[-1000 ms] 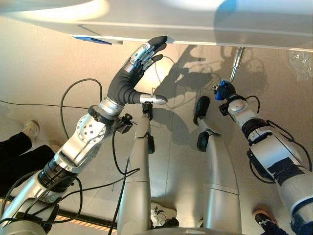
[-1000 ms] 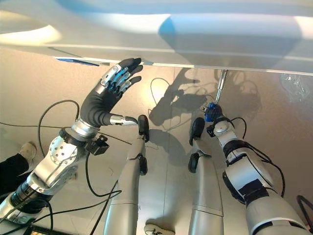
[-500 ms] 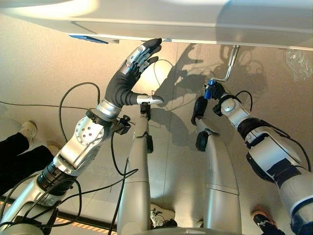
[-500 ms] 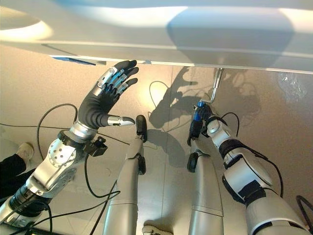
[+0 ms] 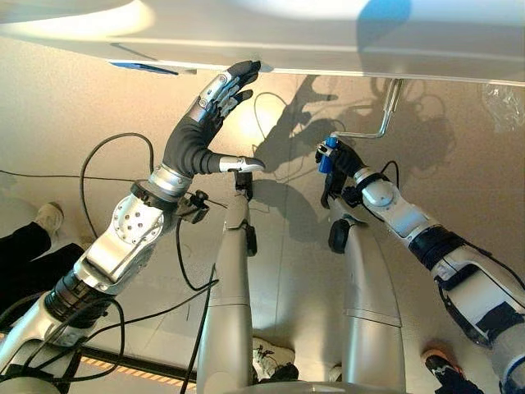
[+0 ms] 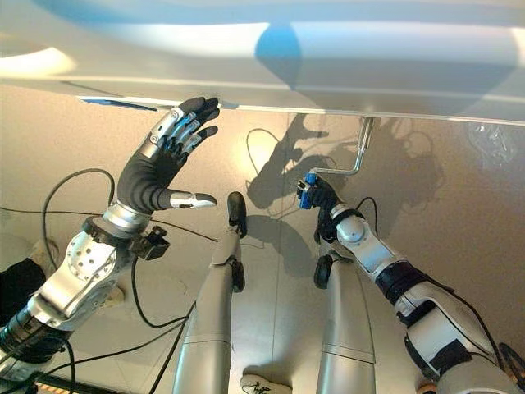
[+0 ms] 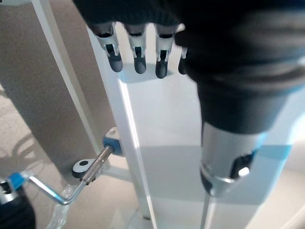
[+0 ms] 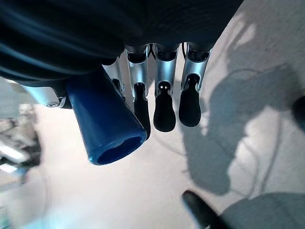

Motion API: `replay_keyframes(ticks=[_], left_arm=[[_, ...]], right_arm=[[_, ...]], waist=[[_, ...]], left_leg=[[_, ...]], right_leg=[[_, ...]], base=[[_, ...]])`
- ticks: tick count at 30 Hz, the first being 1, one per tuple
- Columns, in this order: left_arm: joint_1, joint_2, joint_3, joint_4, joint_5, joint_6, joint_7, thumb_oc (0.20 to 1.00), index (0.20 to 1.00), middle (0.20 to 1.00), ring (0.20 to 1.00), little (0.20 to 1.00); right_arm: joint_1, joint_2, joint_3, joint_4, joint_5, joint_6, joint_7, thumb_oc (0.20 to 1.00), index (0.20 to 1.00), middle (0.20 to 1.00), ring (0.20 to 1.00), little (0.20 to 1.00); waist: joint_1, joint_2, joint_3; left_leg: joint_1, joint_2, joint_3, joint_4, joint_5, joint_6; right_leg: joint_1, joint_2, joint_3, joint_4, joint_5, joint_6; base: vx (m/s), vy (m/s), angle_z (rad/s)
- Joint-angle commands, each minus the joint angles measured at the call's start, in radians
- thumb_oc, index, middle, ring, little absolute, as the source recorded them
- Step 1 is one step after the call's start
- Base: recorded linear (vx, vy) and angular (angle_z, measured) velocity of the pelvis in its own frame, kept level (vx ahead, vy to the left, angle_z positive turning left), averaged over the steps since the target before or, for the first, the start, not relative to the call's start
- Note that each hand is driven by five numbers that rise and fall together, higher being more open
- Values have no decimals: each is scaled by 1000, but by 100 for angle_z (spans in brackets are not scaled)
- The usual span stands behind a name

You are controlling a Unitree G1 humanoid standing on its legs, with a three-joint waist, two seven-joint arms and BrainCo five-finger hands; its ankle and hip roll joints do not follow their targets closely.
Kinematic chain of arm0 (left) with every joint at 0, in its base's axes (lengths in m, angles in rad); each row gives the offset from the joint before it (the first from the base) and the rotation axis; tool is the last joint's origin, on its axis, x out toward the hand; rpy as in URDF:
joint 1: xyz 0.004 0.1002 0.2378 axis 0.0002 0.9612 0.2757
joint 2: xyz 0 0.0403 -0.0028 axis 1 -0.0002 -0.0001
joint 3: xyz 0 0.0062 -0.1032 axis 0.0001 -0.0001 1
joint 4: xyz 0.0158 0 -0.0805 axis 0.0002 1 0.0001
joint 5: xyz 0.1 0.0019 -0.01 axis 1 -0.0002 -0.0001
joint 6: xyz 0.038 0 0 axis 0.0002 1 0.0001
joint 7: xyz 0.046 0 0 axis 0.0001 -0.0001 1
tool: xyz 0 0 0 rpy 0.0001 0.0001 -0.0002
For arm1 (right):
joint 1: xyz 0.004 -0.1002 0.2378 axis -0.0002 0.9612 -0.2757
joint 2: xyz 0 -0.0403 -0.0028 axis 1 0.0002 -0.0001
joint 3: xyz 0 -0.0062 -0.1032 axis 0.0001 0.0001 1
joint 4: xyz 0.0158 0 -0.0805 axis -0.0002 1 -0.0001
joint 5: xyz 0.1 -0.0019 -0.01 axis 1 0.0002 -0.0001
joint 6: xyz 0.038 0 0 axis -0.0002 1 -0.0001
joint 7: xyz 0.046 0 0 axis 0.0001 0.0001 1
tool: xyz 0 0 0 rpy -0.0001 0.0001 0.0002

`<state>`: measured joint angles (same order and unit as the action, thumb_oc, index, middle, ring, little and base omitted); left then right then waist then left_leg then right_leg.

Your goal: Raise the hospital bed

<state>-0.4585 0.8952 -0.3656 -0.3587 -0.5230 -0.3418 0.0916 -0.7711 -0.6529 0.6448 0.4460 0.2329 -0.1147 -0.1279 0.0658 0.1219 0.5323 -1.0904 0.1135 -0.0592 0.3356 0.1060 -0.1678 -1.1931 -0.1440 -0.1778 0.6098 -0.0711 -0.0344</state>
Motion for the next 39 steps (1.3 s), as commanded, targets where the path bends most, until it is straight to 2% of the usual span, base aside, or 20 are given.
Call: replay_keyframes(ticks=[1,10,16,17,25,27,28,33,39], left_arm=[[36,37,-2,-100,70,-83,20,1000,1000,1000,1000,1000],[119,72,55,-128,80,-89,23,1000,1000,1000,1000,1000],[178,96,110,-138,79,-98,15,1000,1000,1000,1000,1000],[192,95,127,-143,73,-99,6,1000,1000,1000,1000,1000],[238,76,185,-157,49,-102,-39,1000,1000,1000,1000,1000],[245,73,194,-157,48,-101,-42,1000,1000,1000,1000,1000],[251,66,203,-157,45,-98,-55,1000,1000,1000,1000,1000],[263,48,228,-164,24,-94,-79,1000,1000,1000,1000,1000],[270,37,251,-177,10,-93,-94,1000,1000,1000,1000,1000]], right_arm=[[-72,81,114,-368,-18,-250,85,200,200,200,200,200],[43,-33,12,-593,75,-300,92,200,200,200,200,200],[170,-72,-122,-683,165,-339,83,200,200,200,200,200],[221,-73,-186,-707,207,-359,81,200,200,200,200,200],[364,-25,-409,-758,290,-416,65,200,200,200,200,200],[378,-14,-432,-763,300,-422,65,200,200,200,200,200],[404,24,-473,-762,384,-431,94,200,200,200,200,200],[440,97,-549,-745,479,-458,102,200,200,200,200,200],[463,132,-626,-720,513,-486,78,200,200,200,200,200]], waist=[[-26,6,-12],[-44,-2,-12],[-59,-15,-12],[-67,-18,-12],[-80,-24,-12],[-79,-24,-12],[-83,-24,-12],[-87,-25,-12],[-93,-25,-12]], left_leg=[[-25,-69,21,30,-36,70],[-12,-67,31,19,-34,70],[-2,-63,39,7,-31,70],[-1,-62,42,5,-31,69],[14,-56,45,-9,-34,68],[16,-56,45,-7,-36,67],[16,-56,47,-9,-37,67],[28,-56,51,-15,-41,67],[33,-57,50,-18,-43,64]], right_leg=[[38,-23,10,-34,13,147],[51,-20,15,-50,22,152],[59,-18,22,-67,31,156],[61,-17,23,-72,33,156],[70,-12,30,-85,33,160],[70,-11,31,-85,32,160],[71,-9,31,-85,30,160],[76,-7,35,-91,28,159],[80,-7,33,-91,24,160]], base=[[0,0,0],[0,0,0],[0,0,0],[0,0,0],[0,0,0],[3,-8,-2],[6,-15,-4],[3,-10,-3],[0,0,0]])
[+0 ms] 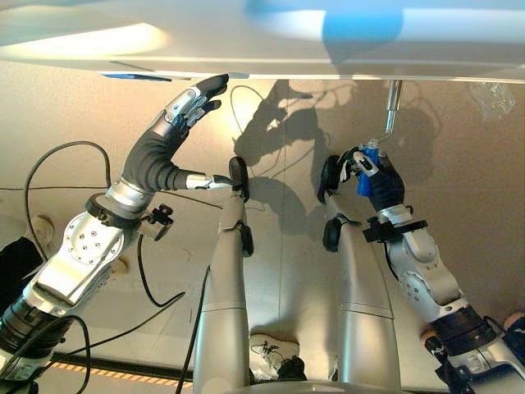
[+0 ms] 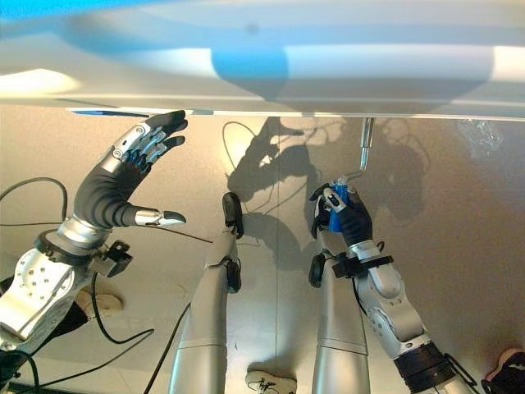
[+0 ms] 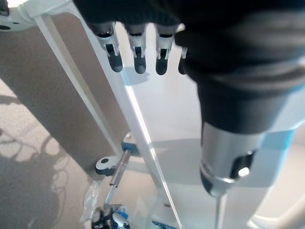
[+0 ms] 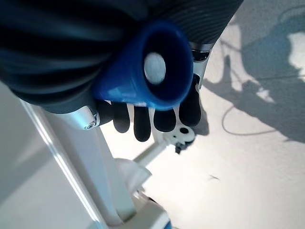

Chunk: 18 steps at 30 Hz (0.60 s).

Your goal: Raise the hospital bed

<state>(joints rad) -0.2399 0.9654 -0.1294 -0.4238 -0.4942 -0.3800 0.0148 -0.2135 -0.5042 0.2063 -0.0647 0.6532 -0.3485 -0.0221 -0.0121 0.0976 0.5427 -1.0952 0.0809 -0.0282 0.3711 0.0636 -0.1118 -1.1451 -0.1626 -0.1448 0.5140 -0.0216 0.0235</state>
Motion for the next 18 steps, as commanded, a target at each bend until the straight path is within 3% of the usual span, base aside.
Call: replay_keyframes(ticks=[1,18], left_arm=[[51,-42,29,-113,-31,-55,-30,1000,1000,1000,1000,1000],[30,-76,53,-117,-45,-48,-50,1000,1000,1000,1000,1000]], right_arm=[[-85,-6,-237,-198,82,-267,-56,200,200,200,200,200],[-136,49,-383,-33,202,-352,-108,200,200,200,200,200]], waist=[[-19,-2,-23],[-17,4,-23]], left_leg=[[43,-23,18,-56,-3,6],[57,-26,20,-60,-12,4]], right_leg=[[34,9,1,5,-28,101],[45,8,1,8,-37,100]], base=[[0,0,0],[0,0,0]])
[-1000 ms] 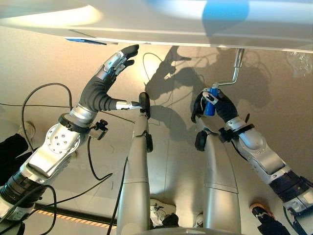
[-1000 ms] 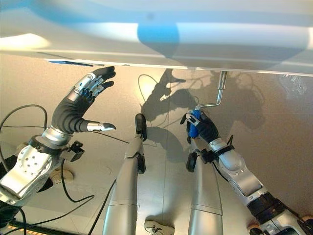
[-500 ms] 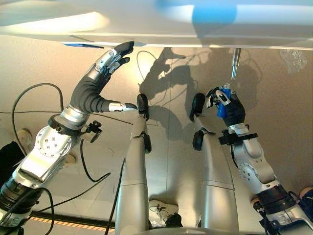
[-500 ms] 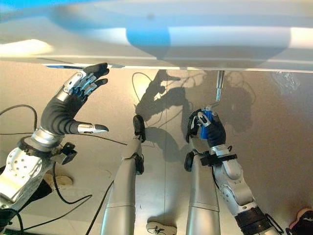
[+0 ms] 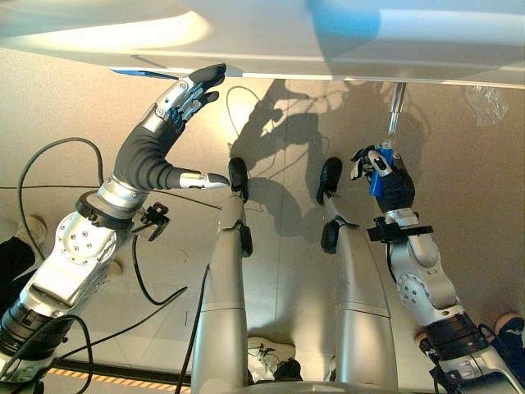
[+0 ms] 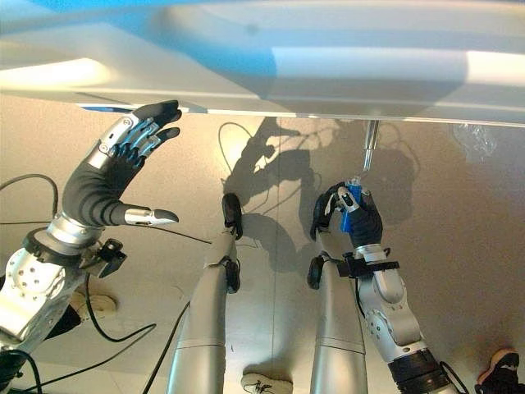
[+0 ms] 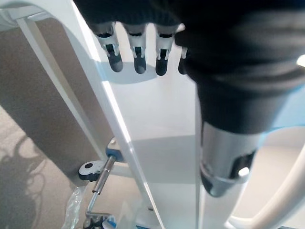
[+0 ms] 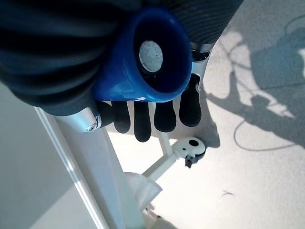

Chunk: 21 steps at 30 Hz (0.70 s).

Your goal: Raise the hospital bed

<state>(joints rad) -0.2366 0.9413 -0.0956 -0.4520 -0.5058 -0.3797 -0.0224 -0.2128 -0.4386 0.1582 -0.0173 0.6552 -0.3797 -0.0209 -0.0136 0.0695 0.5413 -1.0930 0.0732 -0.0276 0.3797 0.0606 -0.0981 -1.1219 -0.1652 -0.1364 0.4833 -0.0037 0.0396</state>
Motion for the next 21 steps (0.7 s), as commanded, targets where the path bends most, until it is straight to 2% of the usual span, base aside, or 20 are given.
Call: replay_keyframes(ticks=[1,7,14,21], left_arm=[[26,-52,19,-88,-34,-48,-14,1000,1000,1000,1000,1000],[16,-53,20,-78,-42,-48,-25,1000,1000,1000,1000,1000],[-2,-45,18,-71,-53,-47,-44,1000,1000,1000,1000,1000],[-5,-42,21,-69,-44,-47,-53,1000,1000,1000,1000,1000]], right_arm=[[-138,-18,-336,-77,203,-323,-106,200,200,200,200,200],[-158,-48,-384,51,229,-336,-135,200,200,200,200,200],[-202,-135,-450,246,292,-352,-157,200,200,200,200,200],[-139,-161,-384,107,187,-300,-116,200,200,200,200,200]], waist=[[-15,32,-21],[-12,36,-21],[-12,41,-21],[-17,40,-21]], left_leg=[[55,-18,19,-68,-9,-9],[59,-18,17,-76,-7,-13],[67,-20,13,-80,-8,-16],[73,-17,16,-83,-4,-17]], right_leg=[[22,11,-7,39,-55,84],[25,9,-10,39,-58,84],[30,7,-10,41,-62,86],[33,8,-7,42,-61,87]], base=[[0,-10,5],[-1,-7,2],[2,-5,1],[-1,-3,-1]])
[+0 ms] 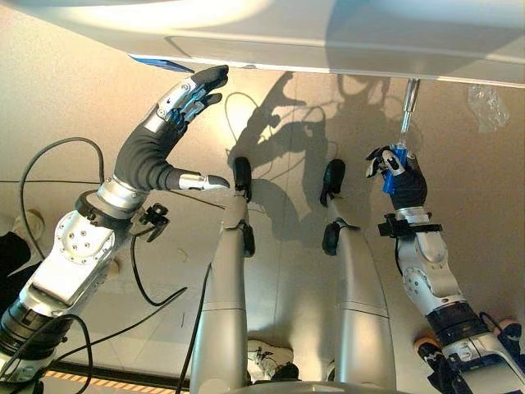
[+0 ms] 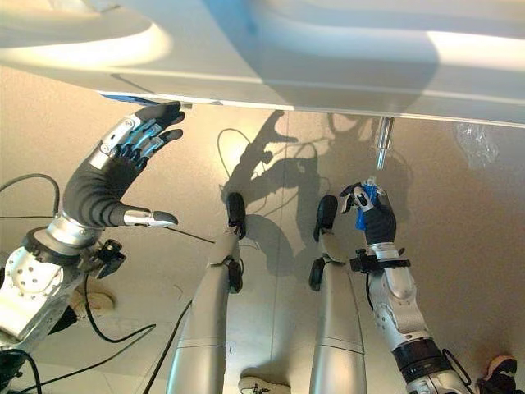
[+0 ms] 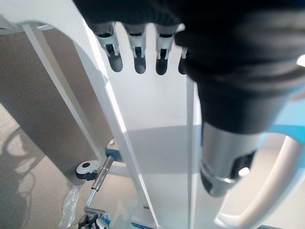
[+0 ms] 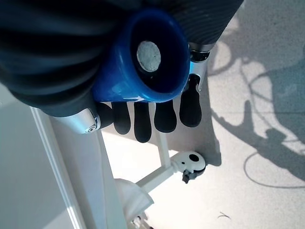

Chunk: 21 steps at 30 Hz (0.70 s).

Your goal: Raise the hospital bed

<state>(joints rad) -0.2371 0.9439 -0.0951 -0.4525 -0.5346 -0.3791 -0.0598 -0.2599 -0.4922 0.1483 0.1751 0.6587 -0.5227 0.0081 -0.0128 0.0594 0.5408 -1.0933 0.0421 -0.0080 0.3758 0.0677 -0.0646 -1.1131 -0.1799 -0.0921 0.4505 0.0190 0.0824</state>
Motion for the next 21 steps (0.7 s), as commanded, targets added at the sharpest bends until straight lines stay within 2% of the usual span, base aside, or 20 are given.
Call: replay_keyframes(ticks=[1,8,21], left_arm=[[0,-47,20,-70,-9,-47,-14,1000,1000,1000,1000,1000],[14,-51,11,-70,4,-36,-25,1000,1000,1000,1000,1000],[-17,-85,-52,-35,-8,-29,-69,1000,1000,1000,1000,1000]], right_arm=[[-72,-100,-337,-167,134,-135,-129,200,200,200,200,200],[-46,-89,-267,-287,103,-81,-64,200,200,200,200,200],[11,-108,-298,-311,130,-74,-32,200,200,200,200,200]], waist=[[-17,54,-21],[-12,73,-21],[-37,95,-21]], left_leg=[[78,14,-3,-87,-6,-52],[109,16,-1,-111,12,-60],[285,24,13,-208,48,-80]], right_leg=[[24,24,-51,77,-85,41],[37,22,-52,90,-93,37],[134,27,-53,112,-127,26]], base=[[-5,-23,-4],[-8,-24,-2],[-8,-38,1]])
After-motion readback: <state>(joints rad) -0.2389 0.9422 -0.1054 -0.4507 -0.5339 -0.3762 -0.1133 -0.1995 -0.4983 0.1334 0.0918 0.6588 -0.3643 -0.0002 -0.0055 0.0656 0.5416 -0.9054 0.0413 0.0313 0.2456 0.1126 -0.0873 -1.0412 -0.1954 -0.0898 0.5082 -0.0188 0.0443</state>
